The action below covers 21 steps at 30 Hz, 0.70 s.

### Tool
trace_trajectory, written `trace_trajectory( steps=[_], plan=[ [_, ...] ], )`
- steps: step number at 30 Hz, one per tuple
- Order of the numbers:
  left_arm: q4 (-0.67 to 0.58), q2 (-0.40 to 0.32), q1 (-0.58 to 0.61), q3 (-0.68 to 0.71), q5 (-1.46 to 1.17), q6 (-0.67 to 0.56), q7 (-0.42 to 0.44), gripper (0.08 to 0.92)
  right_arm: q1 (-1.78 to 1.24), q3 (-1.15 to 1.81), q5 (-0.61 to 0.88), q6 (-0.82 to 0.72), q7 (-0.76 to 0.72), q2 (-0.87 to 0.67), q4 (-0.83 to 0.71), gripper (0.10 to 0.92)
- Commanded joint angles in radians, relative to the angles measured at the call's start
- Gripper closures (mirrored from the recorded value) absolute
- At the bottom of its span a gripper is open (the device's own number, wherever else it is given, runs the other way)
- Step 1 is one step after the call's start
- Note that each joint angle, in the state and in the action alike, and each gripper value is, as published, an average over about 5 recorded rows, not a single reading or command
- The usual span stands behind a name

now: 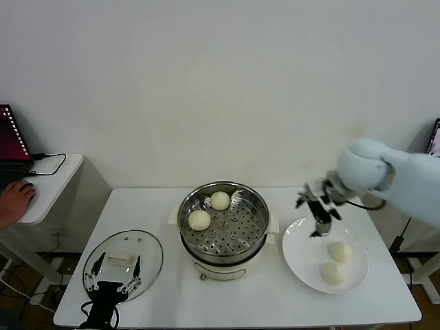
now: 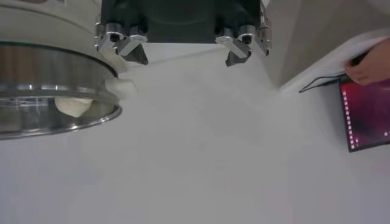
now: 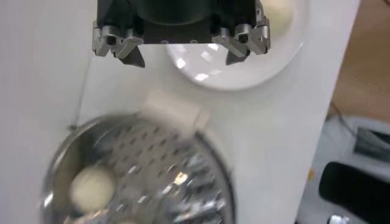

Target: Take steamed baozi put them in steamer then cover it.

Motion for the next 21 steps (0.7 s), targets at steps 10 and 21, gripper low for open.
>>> trace_trajectory(
  steps=[10,21],
  plan=[
    [-0.002,-0.010,0.021,-0.011,0.009,-0.001,-0.001,0.177,-0.752,0.521,-0.295,0.120,0.018,-0.163,-0.038,0.203],
    [0.002,-0.010,0.022,-0.016,0.011,-0.001,-0.001,0.177,-0.806,0.545,-0.328,0.117,0.068,-0.045,-0.146,0.203]
  ],
)
